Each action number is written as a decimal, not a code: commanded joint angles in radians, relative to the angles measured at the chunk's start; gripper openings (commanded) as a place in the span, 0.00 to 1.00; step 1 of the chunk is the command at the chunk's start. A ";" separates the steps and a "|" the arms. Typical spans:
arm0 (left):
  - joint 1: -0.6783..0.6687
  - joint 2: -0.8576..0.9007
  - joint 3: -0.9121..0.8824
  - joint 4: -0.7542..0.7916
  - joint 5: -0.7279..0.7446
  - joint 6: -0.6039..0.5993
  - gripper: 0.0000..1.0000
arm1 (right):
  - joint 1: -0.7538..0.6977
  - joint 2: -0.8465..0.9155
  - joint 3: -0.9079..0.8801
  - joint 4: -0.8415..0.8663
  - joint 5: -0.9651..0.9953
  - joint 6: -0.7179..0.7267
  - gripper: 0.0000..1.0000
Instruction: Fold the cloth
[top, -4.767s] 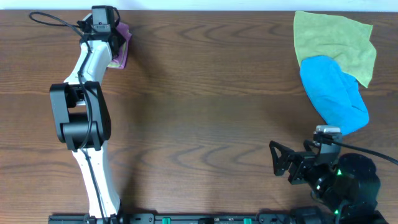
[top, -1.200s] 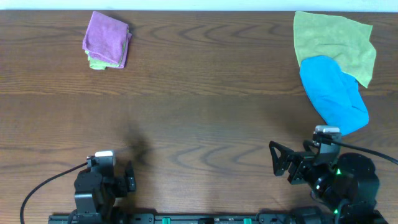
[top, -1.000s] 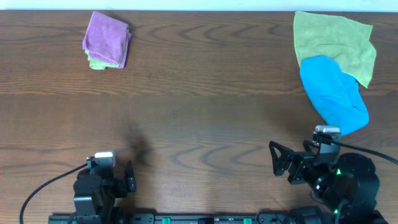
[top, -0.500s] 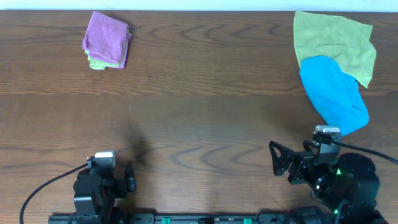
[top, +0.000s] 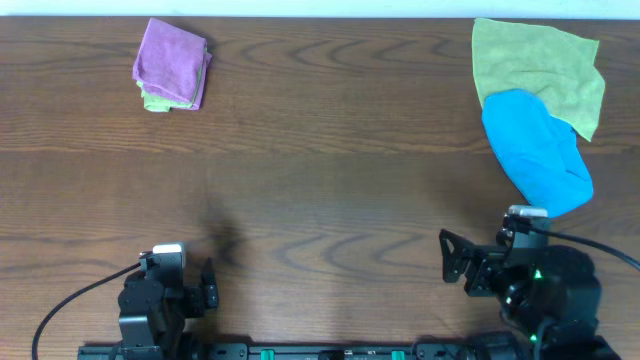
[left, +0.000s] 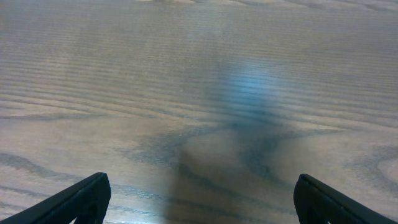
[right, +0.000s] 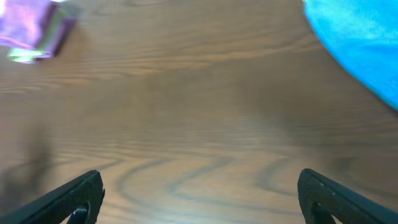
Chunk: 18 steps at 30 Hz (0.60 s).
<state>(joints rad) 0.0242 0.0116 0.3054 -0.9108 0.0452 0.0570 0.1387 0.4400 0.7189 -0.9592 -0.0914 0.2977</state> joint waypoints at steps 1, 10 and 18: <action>0.002 -0.008 -0.005 -0.058 -0.021 0.029 0.95 | -0.008 -0.044 -0.094 0.034 0.069 -0.094 0.99; 0.001 -0.008 -0.006 -0.058 -0.022 0.029 0.95 | -0.042 -0.295 -0.383 0.153 0.064 -0.189 0.99; 0.002 -0.008 -0.006 -0.058 -0.021 0.029 0.95 | -0.135 -0.389 -0.454 0.138 -0.026 -0.327 0.99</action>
<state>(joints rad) 0.0242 0.0101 0.3073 -0.9131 0.0452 0.0574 0.0250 0.0746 0.2771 -0.8150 -0.0807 0.0448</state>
